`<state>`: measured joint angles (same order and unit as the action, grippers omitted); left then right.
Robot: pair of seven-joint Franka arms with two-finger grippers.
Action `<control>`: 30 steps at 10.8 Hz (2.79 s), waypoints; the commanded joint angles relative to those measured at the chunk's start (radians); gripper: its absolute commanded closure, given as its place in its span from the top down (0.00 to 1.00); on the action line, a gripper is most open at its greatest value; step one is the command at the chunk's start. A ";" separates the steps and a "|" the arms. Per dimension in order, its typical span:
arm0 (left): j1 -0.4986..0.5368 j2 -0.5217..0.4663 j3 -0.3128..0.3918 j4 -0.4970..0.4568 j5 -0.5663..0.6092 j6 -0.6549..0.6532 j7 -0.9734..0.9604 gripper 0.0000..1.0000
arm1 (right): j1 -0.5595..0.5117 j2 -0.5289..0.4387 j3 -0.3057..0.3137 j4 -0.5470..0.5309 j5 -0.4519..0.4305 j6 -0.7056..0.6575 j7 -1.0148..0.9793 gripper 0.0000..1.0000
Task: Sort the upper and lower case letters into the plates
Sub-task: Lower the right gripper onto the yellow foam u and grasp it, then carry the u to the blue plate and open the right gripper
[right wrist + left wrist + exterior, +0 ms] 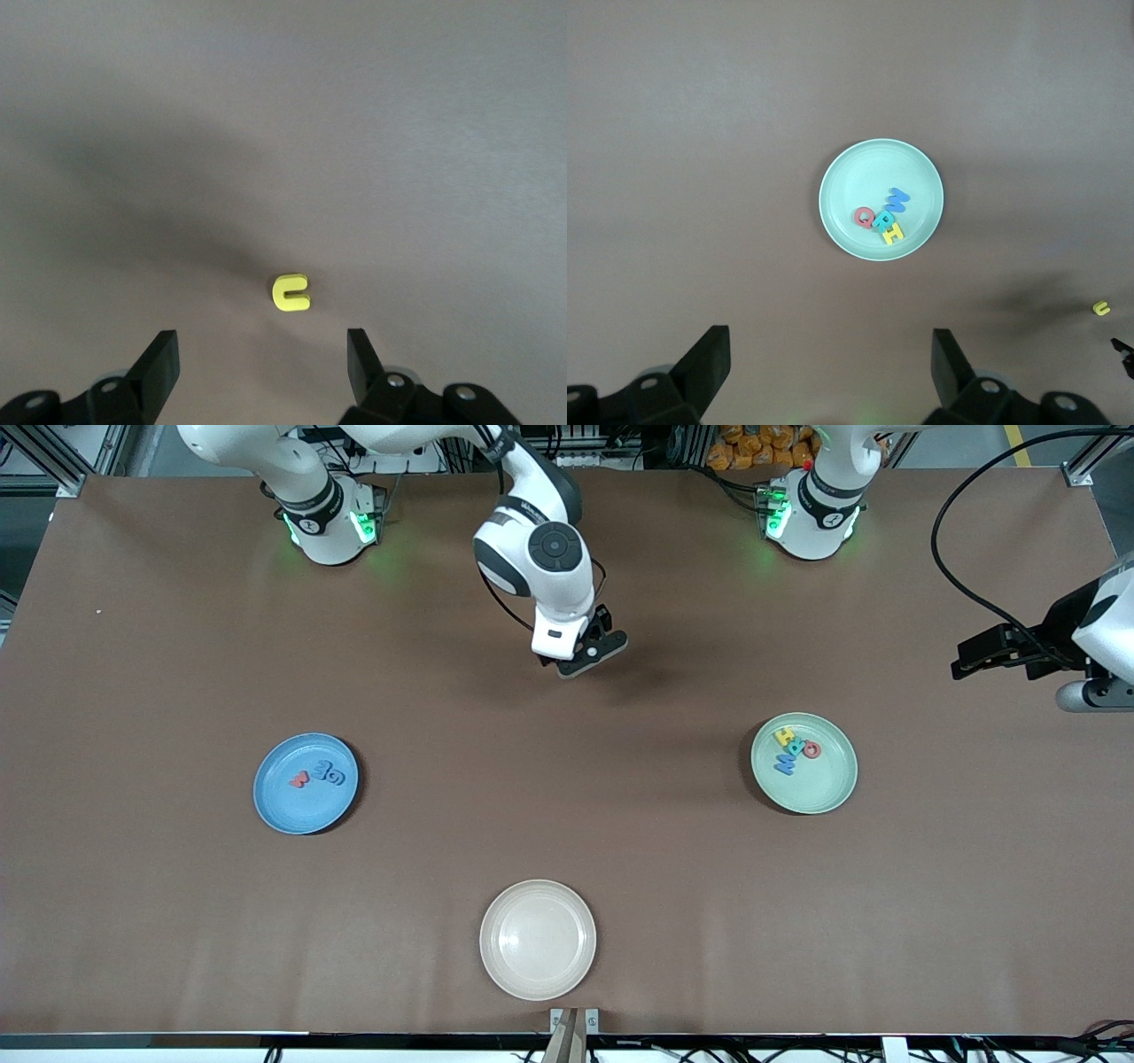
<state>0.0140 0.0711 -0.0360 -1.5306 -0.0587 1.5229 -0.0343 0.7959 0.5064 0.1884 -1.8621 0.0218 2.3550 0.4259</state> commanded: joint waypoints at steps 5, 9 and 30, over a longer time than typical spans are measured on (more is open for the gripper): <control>-0.020 -0.028 -0.004 -0.005 0.049 0.036 0.045 1.00 | 0.016 0.070 0.005 0.001 -0.150 0.064 0.109 0.79; -0.023 -0.024 -0.004 -0.003 0.051 0.034 0.031 1.00 | 0.016 0.118 0.005 0.003 -0.203 0.101 0.148 0.74; -0.017 -0.014 -0.002 0.001 0.054 0.036 0.033 1.00 | -0.608 -0.132 -0.038 0.000 -0.171 -0.363 -0.220 0.00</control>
<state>-0.0022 0.0603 -0.0378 -1.5300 -0.0266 1.5502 -0.0157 0.2405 0.3717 0.1820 -1.8419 -0.1695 1.9674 0.2498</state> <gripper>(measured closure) 0.000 0.727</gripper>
